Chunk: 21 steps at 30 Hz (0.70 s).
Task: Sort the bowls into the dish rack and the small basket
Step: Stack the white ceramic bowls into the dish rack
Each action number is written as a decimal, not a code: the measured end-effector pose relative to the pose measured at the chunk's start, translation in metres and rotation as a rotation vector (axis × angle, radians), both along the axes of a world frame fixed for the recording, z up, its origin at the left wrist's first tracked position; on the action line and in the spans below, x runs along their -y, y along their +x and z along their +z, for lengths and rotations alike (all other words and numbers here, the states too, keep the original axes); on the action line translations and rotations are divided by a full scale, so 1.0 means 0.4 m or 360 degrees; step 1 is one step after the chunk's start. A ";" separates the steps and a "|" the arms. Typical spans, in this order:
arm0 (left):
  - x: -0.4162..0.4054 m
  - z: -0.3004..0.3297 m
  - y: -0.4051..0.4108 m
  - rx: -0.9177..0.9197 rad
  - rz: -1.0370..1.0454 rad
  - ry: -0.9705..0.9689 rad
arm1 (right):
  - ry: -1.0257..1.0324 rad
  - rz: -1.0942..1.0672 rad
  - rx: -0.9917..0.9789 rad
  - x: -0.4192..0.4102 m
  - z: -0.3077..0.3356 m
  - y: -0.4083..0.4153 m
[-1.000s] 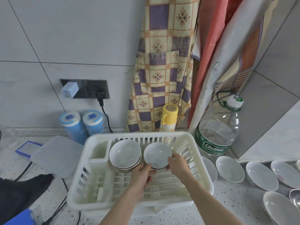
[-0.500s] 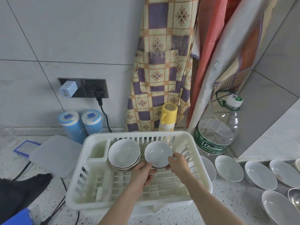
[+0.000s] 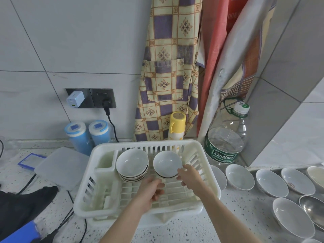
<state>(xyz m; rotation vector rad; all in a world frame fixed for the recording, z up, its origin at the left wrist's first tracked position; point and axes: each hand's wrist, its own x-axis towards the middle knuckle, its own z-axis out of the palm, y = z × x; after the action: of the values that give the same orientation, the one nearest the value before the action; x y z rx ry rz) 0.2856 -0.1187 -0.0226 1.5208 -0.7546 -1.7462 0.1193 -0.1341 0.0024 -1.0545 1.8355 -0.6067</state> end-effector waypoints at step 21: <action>-0.243 0.114 -0.416 0.0141 -0.1355 0.0046 | -0.0405 -0.0913 0.0837 -0.340 0.061 -0.467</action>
<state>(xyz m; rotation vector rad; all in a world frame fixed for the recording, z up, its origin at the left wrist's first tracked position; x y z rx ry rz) 0.1192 -0.0213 0.0229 1.3894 -1.5918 -2.2811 -0.0676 0.0017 0.0267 -0.4322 1.5946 -1.3462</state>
